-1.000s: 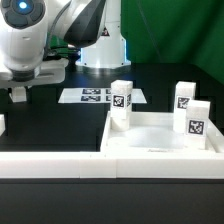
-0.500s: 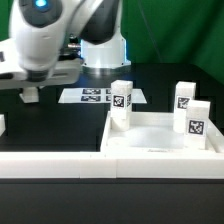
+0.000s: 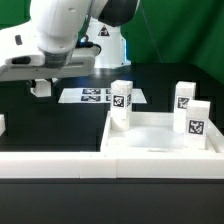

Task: Assemble square table

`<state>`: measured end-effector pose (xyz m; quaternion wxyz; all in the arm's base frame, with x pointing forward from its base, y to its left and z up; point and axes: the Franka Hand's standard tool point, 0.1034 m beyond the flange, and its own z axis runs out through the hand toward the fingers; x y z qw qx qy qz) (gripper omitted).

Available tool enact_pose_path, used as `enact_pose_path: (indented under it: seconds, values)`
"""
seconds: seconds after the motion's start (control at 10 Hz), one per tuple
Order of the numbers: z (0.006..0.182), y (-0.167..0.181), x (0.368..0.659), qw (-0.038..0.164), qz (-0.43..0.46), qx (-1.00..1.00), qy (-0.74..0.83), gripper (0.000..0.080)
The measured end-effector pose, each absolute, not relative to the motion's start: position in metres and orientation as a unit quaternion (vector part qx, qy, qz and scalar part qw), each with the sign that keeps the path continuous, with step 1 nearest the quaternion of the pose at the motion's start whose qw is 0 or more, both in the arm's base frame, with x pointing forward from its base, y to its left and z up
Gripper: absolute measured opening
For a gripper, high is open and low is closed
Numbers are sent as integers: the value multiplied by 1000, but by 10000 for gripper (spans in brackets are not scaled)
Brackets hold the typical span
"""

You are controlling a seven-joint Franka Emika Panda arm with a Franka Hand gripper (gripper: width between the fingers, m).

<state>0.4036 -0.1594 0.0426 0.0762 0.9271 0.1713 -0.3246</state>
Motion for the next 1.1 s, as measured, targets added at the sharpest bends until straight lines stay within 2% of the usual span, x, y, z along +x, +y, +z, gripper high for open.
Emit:
enact_pose_path:
  seconds: [0.1,0.3,0.4,0.5,0.9,1.0,1.1]
  values:
    - [49,-152,411,69,-303,936,163,290]
    - [74,-127,456,66,-245,955,154,290]
    - [84,-115,473,71,-222,961,152,290]
    - [89,-113,482,72,-195,965,160,290]
    - [87,-123,486,71,-74,980,172,290]
    - [98,-119,492,63,-62,982,166,290]
    - [116,-112,510,47,-35,988,140,290]
